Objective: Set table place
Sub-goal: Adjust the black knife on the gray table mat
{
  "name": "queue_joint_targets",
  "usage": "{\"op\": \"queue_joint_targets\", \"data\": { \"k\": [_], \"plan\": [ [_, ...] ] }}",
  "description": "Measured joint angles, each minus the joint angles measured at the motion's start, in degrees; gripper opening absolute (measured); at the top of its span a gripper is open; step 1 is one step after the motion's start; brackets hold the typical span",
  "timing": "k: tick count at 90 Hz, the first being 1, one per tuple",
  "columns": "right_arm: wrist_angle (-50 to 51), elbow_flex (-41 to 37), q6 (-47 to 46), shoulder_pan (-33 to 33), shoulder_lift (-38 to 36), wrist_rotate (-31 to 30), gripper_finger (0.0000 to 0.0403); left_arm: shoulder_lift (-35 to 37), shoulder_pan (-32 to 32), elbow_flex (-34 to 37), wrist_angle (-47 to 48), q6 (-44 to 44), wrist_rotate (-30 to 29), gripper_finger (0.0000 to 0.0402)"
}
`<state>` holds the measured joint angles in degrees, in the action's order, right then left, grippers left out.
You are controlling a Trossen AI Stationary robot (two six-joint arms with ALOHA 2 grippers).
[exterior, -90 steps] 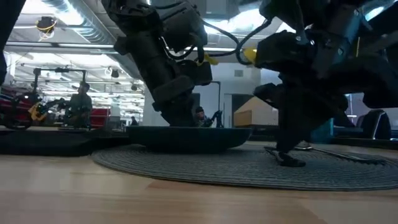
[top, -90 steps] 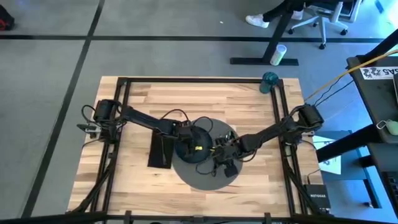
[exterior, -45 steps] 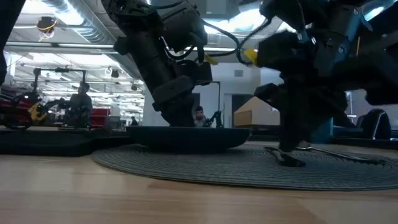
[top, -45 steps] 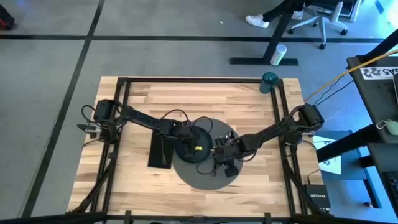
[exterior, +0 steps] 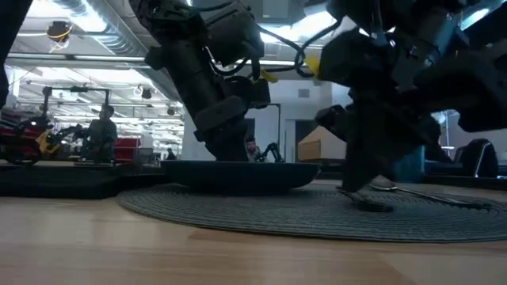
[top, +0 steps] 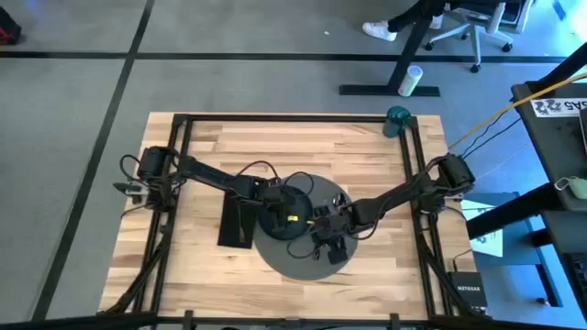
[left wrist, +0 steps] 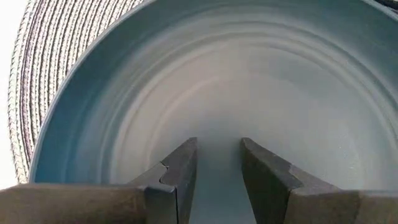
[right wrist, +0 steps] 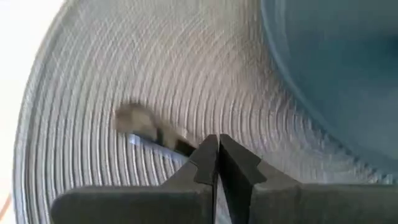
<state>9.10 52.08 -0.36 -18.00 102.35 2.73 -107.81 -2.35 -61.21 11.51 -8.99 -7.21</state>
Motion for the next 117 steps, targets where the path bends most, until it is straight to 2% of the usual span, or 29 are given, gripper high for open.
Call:
{"op": "queue_joint_targets", "data": {
  "k": [37,51,81,117],
  "plan": [
    [3.15,-0.03,0.24,0.0,-0.94,1.43,0.0,0.0,-0.28,0.0,0.0,0.01,-0.08,0.0107],
    [2.48,-0.03,0.76,0.04,-0.96,-0.67,0.0,0.0,-0.28,0.0,0.0,0.01,-0.07,0.0107],
    [3.0,-0.03,4.74,5.15,-0.96,-5.59,0.0,0.0,-0.33,0.0,-0.02,0.0,-0.03,0.0107],
    [5.91,-0.34,7.07,8.03,-0.98,-5.48,0.0,0.0,-0.33,0.0,0.0,0.0,-0.02,0.0107]
  ]
}}
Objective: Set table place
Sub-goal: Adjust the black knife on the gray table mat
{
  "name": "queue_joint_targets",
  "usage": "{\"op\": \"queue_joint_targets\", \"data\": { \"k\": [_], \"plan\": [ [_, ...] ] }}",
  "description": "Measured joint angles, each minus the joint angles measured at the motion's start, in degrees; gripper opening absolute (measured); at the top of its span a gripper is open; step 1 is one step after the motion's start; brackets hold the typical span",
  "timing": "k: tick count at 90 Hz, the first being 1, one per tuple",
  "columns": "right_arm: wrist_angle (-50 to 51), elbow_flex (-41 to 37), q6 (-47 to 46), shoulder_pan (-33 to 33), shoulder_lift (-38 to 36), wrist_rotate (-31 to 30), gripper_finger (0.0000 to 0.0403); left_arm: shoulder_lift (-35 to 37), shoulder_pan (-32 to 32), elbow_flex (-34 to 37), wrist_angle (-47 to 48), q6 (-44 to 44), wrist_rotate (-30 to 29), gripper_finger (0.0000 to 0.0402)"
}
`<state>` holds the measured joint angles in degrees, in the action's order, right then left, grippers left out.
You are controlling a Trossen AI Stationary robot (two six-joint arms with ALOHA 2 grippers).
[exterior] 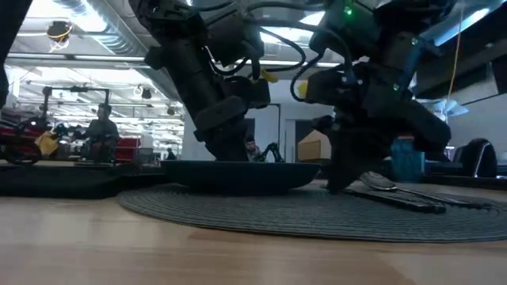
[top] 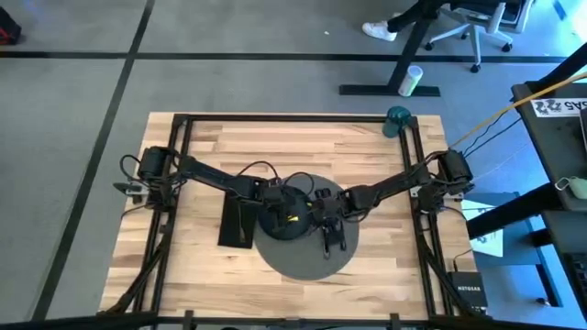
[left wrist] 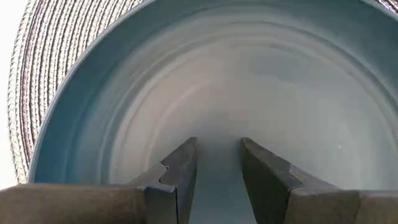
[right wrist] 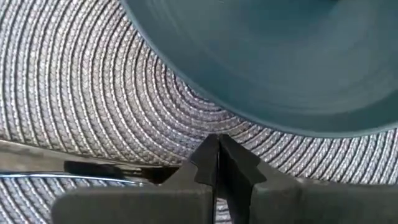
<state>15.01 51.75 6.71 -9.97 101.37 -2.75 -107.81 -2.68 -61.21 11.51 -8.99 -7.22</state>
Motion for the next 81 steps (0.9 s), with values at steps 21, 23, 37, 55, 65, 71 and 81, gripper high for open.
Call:
{"op": "queue_joint_targets", "data": {
  "k": [21,23,37,55,65,71,81],
  "plan": [
    [1.31,0.0,0.05,0.0,-0.07,-0.24,0.0,0.0,0.0,0.0,-0.02,-0.01,0.0,0.0107],
    [1.57,0.0,0.05,0.0,-0.1,-0.24,0.0,0.0,0.0,0.0,-0.01,-0.01,0.0,0.0107],
    [2.16,0.02,0.08,0.0,-0.14,-0.27,0.0,0.0,0.0,0.0,0.04,-0.02,0.0,0.0107],
    [2.2,0.02,0.08,0.0,-0.14,-0.38,0.0,0.0,-0.04,0.0,0.04,-0.01,0.01,0.0107],
    [2.13,0.0,0.08,-0.03,-0.14,-1.18,0.0,0.0,-0.04,0.0,0.04,-0.02,0.0,0.0107],
    [1.9,0.0,0.1,-0.03,-0.11,-1.18,0.0,0.0,-0.06,0.0,0.04,-0.02,0.0,0.0107],
    [1.8,-0.05,0.1,-0.03,-0.28,-1.35,0.0,0.0,-0.09,0.0,0.05,-0.02,0.01,0.0107]
  ]
}}
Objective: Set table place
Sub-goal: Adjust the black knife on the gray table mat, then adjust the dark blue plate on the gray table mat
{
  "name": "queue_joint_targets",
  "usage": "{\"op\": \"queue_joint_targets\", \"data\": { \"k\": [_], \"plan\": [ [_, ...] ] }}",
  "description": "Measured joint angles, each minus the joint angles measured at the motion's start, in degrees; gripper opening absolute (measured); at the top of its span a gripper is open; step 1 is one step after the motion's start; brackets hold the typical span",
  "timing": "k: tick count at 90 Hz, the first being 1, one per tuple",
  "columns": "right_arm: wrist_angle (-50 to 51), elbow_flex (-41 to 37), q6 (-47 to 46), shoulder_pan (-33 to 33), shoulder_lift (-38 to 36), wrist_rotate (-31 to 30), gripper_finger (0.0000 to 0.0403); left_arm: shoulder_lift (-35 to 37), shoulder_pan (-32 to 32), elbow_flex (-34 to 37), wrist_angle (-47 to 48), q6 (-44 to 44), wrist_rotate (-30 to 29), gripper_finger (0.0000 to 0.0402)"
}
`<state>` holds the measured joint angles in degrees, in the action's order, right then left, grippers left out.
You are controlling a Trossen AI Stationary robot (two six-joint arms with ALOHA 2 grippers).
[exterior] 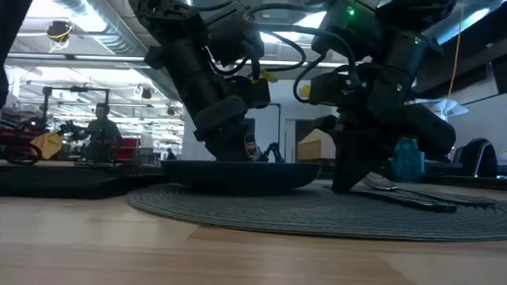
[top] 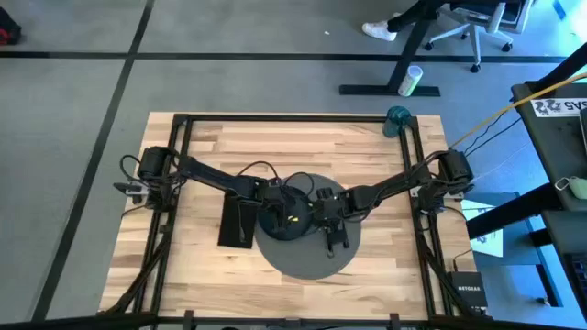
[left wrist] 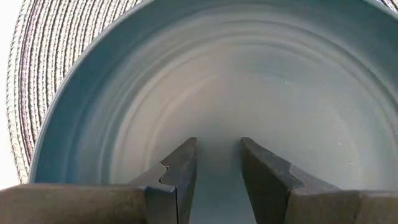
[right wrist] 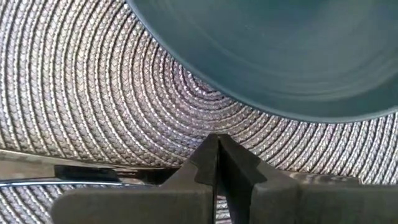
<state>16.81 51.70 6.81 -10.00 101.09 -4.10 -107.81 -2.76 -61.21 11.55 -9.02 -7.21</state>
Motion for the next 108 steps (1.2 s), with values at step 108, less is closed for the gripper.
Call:
{"op": "queue_joint_targets", "data": {
  "k": [108],
  "plan": [
    [11.77,7.07,1.16,0.39,-1.08,-7.53,0.0,-0.07,-3.1,0.11,-4.03,0.72,0.19,0.0107]
  ]
}}
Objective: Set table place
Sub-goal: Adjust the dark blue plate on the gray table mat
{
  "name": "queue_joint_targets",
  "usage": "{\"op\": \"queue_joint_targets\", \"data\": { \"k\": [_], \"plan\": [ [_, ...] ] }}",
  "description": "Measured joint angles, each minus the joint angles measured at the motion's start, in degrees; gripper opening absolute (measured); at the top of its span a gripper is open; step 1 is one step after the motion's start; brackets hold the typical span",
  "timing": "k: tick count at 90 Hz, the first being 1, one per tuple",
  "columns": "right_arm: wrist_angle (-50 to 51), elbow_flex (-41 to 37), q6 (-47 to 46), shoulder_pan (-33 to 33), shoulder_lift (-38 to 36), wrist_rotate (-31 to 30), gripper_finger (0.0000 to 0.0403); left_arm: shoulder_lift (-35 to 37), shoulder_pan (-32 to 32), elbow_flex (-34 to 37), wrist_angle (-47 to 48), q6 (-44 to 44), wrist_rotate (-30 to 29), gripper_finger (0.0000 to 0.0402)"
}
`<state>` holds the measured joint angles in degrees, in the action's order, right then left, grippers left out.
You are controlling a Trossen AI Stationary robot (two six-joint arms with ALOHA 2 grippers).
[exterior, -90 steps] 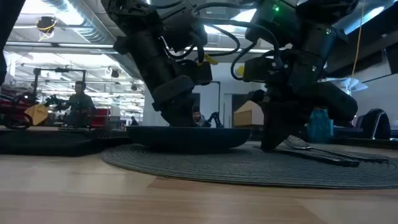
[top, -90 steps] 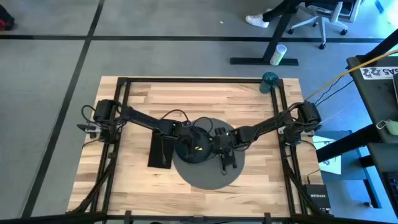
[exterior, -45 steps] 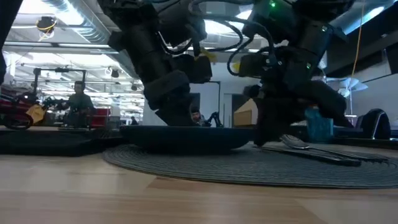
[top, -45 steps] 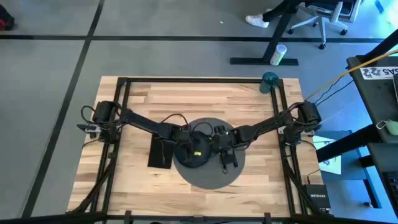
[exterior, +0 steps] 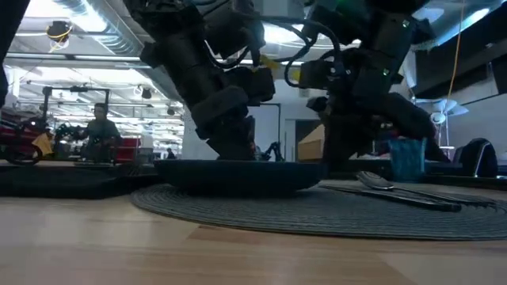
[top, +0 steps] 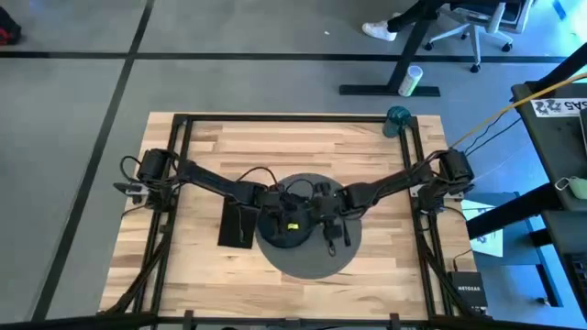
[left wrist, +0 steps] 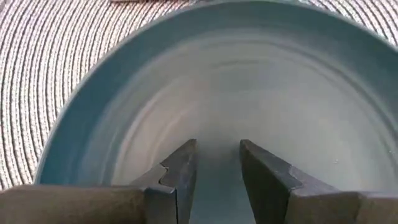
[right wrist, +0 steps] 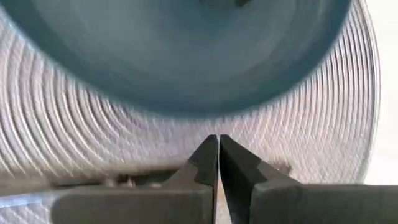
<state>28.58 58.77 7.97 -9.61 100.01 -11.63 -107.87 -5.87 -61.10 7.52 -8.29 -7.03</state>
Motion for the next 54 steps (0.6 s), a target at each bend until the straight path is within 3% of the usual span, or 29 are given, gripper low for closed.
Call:
{"op": "queue_joint_targets", "data": {
  "k": [19,30,54],
  "plan": [
    [17.84,3.1,-2.24,-0.13,-5.59,-3.9,0.0,0.0,0.0,-0.02,0.72,-0.02,-0.04,0.0107],
    [24.63,-0.02,-5.42,-0.13,-11.6,-4.14,0.0,0.0,0.0,-0.03,1.61,-0.11,-0.14,0.0107],
    [18.64,-13.49,-13.49,-1.25,-18.95,4.97,0.0,0.0,0.0,-0.09,1.93,-0.23,-0.19,0.0107]
  ]
}}
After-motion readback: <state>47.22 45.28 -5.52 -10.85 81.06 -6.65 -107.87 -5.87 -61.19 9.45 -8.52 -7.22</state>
